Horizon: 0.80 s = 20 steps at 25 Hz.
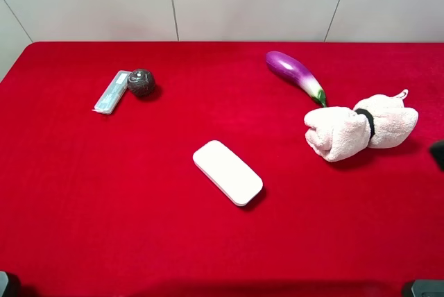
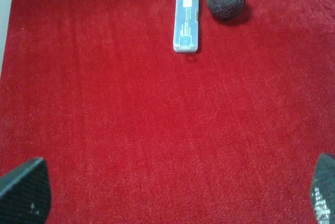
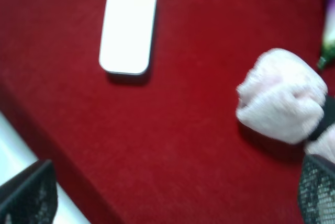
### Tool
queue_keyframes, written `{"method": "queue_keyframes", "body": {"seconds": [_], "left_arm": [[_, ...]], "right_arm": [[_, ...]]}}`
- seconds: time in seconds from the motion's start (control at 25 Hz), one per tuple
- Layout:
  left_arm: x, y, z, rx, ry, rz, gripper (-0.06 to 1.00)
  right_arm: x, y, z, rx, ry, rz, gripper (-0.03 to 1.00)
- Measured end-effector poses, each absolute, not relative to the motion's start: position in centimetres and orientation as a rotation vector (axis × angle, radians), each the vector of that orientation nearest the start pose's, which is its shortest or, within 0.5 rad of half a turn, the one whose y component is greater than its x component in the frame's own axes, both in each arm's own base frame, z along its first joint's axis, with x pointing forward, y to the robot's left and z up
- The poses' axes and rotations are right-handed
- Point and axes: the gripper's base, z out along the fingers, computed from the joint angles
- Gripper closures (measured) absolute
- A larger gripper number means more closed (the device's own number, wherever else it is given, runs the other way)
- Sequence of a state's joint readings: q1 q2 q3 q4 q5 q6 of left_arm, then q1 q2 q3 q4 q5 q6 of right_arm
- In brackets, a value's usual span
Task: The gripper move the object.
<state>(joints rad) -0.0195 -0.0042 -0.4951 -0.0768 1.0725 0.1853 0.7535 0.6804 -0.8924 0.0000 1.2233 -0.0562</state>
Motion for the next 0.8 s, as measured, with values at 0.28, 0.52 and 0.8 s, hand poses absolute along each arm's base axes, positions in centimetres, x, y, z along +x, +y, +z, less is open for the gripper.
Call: {"method": "queue_keyframes", "body": {"seconds": [0.28, 0.52, 0.8], "left_arm": [[-0.6, -0.6, 27.5, 0.214, 2.043, 0.011, -0.05], [-0.6, -0.6, 27.5, 0.214, 2.043, 0.011, -0.05], [-0.6, -0.6, 27.5, 0.214, 2.043, 0.011, -0.05]], "right_arm": [[5.1, 2.7, 33.6, -0.668, 2.341, 0.191, 0.28], [2.7, 0.7, 30.9, -0.4, 2.285, 0.11, 0.28], [0.2, -0.1, 28.7, -0.181, 2.105, 0.032, 0.28]]}}
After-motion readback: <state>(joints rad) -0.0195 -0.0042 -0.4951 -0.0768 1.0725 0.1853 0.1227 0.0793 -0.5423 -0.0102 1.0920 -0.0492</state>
